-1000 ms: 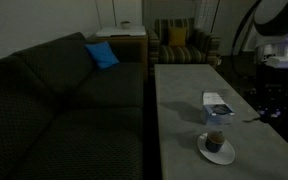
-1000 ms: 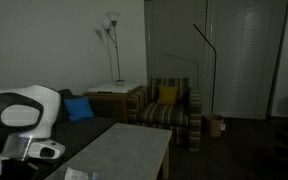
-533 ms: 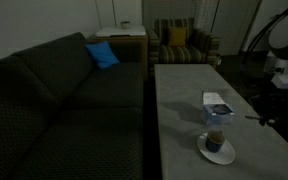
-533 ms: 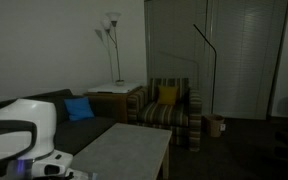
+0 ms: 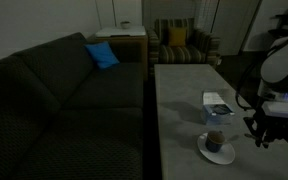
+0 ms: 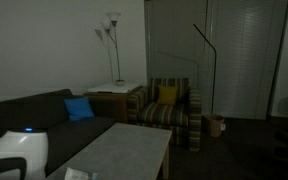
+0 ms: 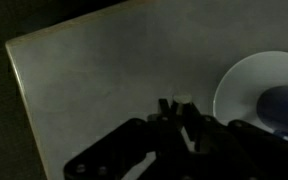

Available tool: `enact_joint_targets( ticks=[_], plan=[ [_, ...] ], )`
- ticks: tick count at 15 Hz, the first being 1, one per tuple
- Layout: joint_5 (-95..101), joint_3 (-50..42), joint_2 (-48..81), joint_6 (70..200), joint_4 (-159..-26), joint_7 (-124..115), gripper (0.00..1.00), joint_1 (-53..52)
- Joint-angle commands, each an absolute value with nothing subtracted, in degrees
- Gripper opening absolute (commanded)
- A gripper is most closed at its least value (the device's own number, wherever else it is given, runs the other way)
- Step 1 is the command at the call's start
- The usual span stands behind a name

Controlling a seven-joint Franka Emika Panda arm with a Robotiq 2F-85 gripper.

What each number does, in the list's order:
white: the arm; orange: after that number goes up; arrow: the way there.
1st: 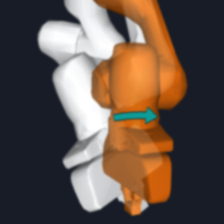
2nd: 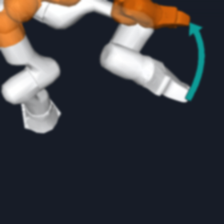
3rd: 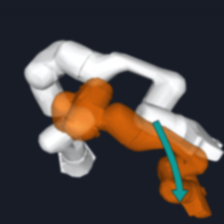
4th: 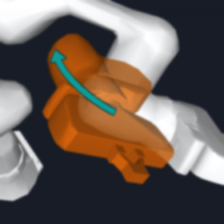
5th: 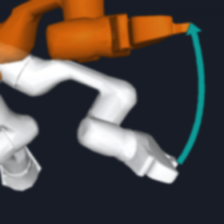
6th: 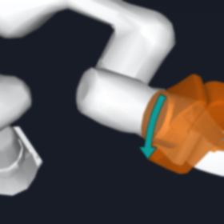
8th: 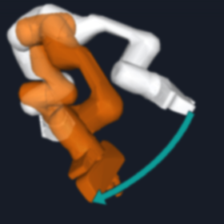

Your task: Remove the spoon from the cup and put it on the table

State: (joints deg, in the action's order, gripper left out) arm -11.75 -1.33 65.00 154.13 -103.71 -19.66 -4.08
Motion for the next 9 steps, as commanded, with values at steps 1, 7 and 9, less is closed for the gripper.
enact_joint_targets(
  ticks=[1,7,9],
  plan=[
    [-13.1,0.3,70.4,153.2,-99.0,-18.9,0.05,-2.3],
    [-13.3,1.2,75.2,152.4,-94.7,-18.2,0.05,-1.5],
    [-13.2,1.6,76.2,152.1,-93.6,-17.9,0.05,-1.1]
  ],
)
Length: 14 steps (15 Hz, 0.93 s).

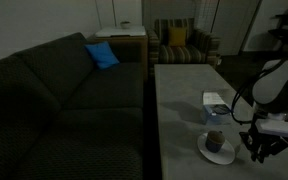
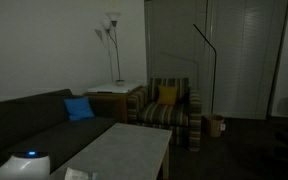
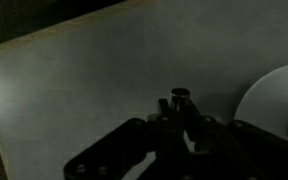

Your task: Remove the spoon from the cup and put it on the table

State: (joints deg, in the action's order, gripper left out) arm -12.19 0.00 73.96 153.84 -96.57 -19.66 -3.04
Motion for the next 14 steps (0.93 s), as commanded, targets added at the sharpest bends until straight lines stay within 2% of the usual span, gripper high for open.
enact_joint_targets(
  ticks=[1,14],
  plan=[
    [-13.1,1.9,76.7,151.9,-93.1,-17.5,0.05,-0.9],
    [-13.3,4.8,82.9,145.7,-84.4,-12.2,0.05,3.6]
  ],
)
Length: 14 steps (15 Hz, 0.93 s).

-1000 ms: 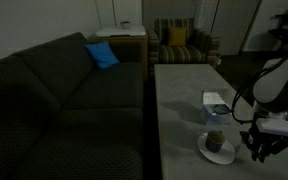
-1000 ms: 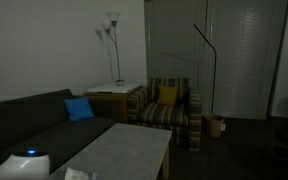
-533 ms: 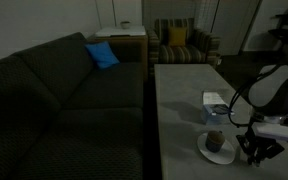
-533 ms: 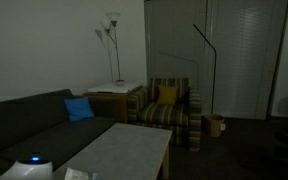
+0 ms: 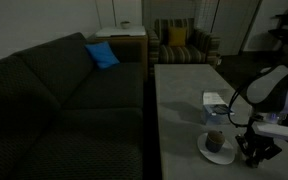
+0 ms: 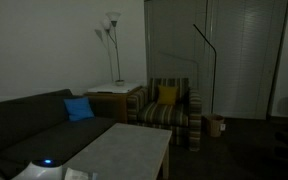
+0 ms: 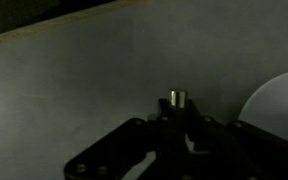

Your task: Remove the spoon from the cup and put it on the table

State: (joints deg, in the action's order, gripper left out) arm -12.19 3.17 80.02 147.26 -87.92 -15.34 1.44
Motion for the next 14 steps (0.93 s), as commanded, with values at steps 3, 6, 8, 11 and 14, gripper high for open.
enact_joint_targets(
  ticks=[3,6,8,11,14],
  plan=[
    [-13.3,5.2,83.3,144.4,-83.5,-10.9,0.05,4.4],
    [-13.1,5.2,83.2,142.4,-83.2,-9.9,0.44,4.9],
    [-13.2,6.0,82.4,141.4,-83.7,-8.4,0.56,5.7],
    [-12.6,6.3,79.3,142.0,-86.6,-6.2,0.78,5.3],
    [-11.5,7.0,74.0,143.0,-91.5,-3.8,0.98,5.1]
  ],
)
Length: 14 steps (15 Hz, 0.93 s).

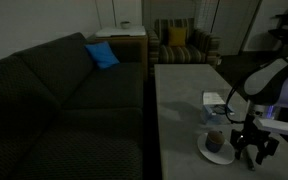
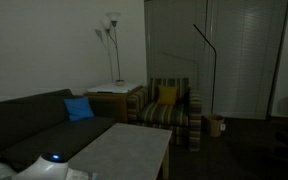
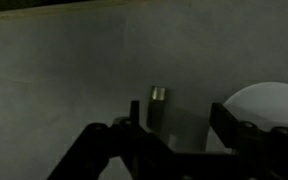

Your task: Remove the spoon from the cup and put it on the table

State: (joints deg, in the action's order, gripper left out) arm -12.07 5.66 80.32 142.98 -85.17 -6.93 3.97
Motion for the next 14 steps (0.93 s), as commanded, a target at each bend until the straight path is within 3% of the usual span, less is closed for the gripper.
enact_joint_targets(
  ticks=[1,14],
  plan=[
    [-11.8,7.0,72.5,142.4,-92.5,-2.9,1.00,4.7],
    [-10.0,2.6,49.0,128.3,-108.8,-5.5,1.00,0.2]
  ],
)
